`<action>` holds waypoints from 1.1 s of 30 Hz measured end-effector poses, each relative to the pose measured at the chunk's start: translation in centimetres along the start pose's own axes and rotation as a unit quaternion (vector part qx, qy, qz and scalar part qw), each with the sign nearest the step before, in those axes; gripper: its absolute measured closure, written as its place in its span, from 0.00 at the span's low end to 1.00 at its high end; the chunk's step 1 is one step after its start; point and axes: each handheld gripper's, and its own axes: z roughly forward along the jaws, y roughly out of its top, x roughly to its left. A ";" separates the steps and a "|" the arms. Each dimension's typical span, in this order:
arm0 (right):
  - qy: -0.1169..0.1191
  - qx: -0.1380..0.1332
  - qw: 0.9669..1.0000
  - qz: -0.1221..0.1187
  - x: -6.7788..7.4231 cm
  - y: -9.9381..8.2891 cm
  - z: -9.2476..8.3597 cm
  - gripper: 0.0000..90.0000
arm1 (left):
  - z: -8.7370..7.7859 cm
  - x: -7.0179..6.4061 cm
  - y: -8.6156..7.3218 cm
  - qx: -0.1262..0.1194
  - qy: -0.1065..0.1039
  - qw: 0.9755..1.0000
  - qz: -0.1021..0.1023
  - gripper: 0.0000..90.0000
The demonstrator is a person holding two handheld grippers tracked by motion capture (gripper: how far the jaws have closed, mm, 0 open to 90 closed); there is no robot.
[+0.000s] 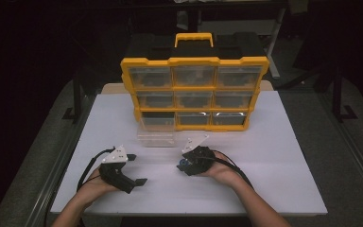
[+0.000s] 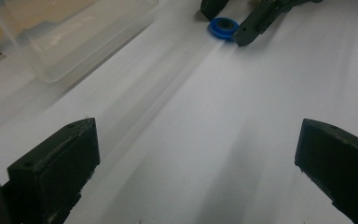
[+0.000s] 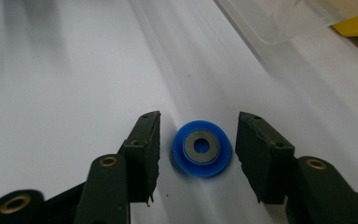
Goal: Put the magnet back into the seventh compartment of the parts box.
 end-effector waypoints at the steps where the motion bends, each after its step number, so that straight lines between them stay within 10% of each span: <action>1: 0.000 0.000 1.000 0.000 0.0 0.0 0.0 0.55 | 0.0 0.0 0.0 0.001 0.000 1.000 0.001 0.00; 33: 0.007 -0.001 1.000 0.007 -0.2 -0.1 -0.3 0.68 | 0.2 -0.1 -0.3 -0.007 0.005 1.000 0.008 0.00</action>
